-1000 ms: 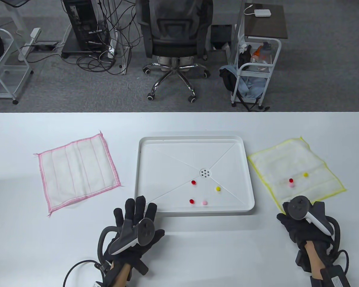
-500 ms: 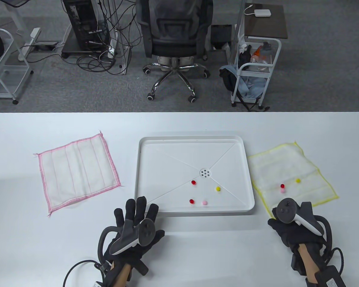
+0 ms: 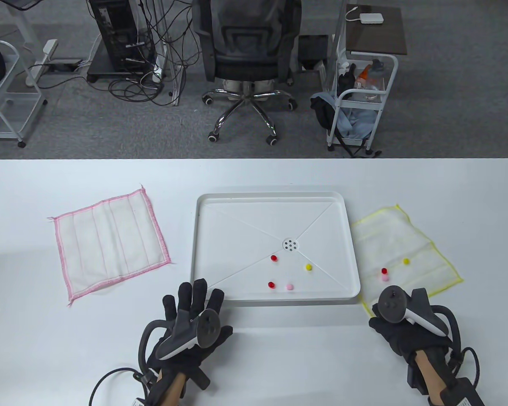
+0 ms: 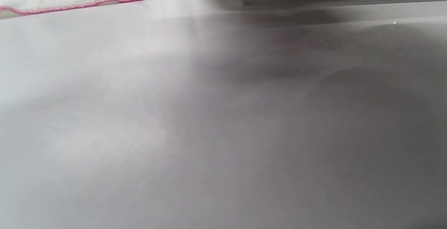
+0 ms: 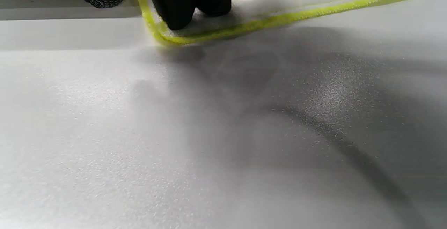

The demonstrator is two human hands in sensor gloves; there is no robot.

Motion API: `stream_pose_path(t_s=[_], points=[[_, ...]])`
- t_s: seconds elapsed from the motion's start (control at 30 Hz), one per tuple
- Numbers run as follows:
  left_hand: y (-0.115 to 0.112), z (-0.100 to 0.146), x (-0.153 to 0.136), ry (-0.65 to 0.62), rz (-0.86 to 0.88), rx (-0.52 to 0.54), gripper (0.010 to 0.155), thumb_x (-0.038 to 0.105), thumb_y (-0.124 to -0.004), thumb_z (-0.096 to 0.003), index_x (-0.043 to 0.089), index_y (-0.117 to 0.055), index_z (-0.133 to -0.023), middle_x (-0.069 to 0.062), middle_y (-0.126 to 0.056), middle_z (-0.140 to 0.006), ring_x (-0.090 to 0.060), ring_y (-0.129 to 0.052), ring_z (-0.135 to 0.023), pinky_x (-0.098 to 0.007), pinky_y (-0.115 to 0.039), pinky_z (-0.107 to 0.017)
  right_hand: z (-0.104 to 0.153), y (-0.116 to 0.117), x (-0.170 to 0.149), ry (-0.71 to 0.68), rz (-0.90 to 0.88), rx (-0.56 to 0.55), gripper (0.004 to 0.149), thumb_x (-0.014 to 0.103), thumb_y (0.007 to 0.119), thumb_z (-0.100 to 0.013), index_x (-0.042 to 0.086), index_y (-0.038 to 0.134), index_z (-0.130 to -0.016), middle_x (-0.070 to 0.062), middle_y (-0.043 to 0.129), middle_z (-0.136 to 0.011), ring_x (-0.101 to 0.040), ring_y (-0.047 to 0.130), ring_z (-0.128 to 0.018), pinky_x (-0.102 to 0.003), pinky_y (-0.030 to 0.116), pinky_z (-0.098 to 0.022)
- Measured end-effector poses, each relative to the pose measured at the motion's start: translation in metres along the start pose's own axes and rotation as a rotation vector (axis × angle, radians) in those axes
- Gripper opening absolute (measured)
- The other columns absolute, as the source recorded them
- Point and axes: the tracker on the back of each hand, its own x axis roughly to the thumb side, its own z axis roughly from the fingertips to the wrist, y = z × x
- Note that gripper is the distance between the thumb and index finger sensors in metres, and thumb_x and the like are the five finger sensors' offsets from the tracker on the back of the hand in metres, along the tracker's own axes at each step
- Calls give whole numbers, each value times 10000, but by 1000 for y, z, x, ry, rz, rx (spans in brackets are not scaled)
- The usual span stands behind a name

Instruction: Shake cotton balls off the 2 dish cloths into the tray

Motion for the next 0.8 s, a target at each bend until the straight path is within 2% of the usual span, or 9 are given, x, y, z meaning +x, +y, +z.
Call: stream_pose_path(t_s=[0.8], points=[[-1,0,0,-2,0,15,795,758,-379,-521,422,83,-1074,-28,208,-1094,-357,91,-1023,-602,-80,-725,11,4,36,-131,111,-12,537,487,649,-522,237,685,-995,4,534,-1135,-292,343,-1058,-572,397,-749]])
